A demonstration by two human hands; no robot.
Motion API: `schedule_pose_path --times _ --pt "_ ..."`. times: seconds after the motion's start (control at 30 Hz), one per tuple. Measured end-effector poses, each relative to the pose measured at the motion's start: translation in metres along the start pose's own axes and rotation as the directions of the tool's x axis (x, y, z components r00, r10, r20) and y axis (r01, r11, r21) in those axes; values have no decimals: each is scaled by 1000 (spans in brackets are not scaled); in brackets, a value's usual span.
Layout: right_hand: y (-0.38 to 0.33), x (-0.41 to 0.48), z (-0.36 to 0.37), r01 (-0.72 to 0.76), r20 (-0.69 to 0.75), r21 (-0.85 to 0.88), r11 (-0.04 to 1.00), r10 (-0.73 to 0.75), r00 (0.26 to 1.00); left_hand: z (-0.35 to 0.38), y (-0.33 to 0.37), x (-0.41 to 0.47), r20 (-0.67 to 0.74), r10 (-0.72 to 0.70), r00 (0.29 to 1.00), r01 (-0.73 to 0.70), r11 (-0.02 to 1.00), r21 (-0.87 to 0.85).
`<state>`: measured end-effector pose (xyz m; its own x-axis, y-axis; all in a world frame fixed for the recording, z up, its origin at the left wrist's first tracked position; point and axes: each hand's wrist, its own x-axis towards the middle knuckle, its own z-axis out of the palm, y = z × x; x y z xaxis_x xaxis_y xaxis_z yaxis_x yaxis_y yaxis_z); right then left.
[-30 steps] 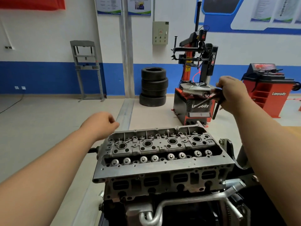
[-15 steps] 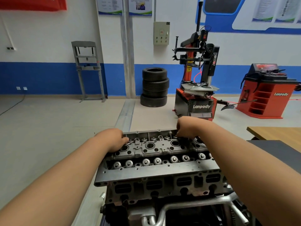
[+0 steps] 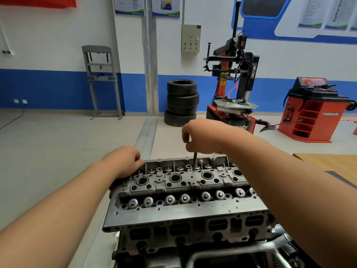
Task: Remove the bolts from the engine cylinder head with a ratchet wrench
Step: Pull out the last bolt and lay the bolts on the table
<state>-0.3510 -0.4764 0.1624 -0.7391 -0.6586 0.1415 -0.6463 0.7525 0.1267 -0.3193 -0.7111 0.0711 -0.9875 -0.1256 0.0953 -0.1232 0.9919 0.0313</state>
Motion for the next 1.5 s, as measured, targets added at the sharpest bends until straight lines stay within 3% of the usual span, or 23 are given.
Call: schedule_pose_path --times 0.1,0.3,0.47,0.57,0.63,0.73,0.8,0.9,0.97,1.07,1.2,1.37,1.5 --pt "-3 0 2 13 11 78 997 -14 1000 -17 -9 -2 62 23 998 -16 995 -99" --pt "3 -6 7 -34 32 192 981 28 999 -15 -22 -7 252 -17 968 33 998 -61" --pt "8 -13 14 -69 52 223 972 59 997 -9 -18 -5 139 -10 990 34 984 -173" --pt "12 -16 18 -97 61 256 962 84 995 -8 -16 -6 149 -16 989 56 962 -268" --pt "15 -19 21 -110 67 263 959 95 993 -7 -17 -7 157 -28 987 57 981 -185" --pt "18 -25 28 -117 73 268 956 101 992 -6 -15 -7 62 -15 998 14 1000 21" --pt "18 -28 33 -124 67 296 947 109 992 -6 -13 -6 -18 14 1000 -16 997 -77" --pt "16 -32 40 -127 23 321 939 126 992 -3 -13 -5 36 4 999 5 970 -242" --pt "15 -35 45 -128 -15 328 936 140 990 -1 -18 -5 61 -26 998 39 972 -232" --pt "18 -39 50 -151 -33 361 920 175 984 -1 -24 -5 -38 -63 997 55 980 -190" --pt "20 -39 56 -179 -10 367 913 197 980 5 -22 -6 59 -36 998 54 938 -343" --pt "20 -39 59 -192 -19 394 899 217 976 1 -17 -7 -40 -28 999 27 1000 -12" --pt "20 -39 60 -194 -18 410 891 220 975 2 -7 -3 -17 -4 1000 1 982 -191"
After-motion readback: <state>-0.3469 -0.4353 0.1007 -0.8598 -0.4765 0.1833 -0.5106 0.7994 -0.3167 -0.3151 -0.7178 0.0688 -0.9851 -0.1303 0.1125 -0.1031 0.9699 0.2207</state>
